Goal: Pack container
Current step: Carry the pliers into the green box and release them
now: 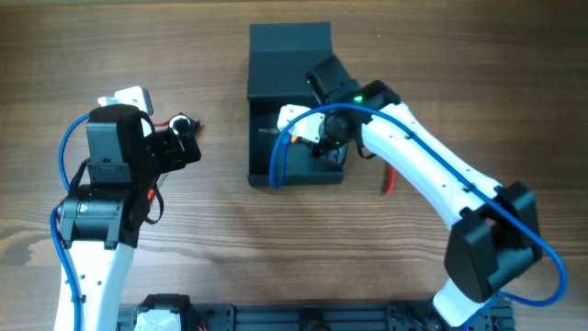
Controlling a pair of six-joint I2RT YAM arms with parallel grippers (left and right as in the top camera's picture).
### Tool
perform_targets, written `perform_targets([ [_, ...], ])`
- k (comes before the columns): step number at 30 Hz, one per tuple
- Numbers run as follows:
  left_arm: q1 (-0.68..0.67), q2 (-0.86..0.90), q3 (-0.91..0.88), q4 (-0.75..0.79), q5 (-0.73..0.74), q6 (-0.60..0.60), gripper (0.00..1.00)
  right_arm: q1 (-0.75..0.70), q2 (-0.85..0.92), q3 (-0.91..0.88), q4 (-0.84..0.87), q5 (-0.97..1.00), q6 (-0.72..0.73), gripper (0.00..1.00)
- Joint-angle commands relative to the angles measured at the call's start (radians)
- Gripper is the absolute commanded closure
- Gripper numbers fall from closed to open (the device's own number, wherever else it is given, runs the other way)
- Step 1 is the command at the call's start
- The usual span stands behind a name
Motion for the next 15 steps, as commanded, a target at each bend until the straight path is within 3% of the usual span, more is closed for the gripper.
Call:
perform_targets([
  [1,0.007,0.000,0.017,0.002,-0.005,0.016,0.00,0.026,0.052,0.008,0.014,0.010,-0.037,0.96],
  [14,0.007,0.000,0.017,0.002,-0.006,0.016,0.00,0.037,0.163,0.008,0.026,-0.019,-0.027,0.96],
  [15,0.007,0.000,0.017,0.002,-0.005,0.016,0.00,0.038,0.163,0.008,0.027,-0.017,-0.019,0.85],
])
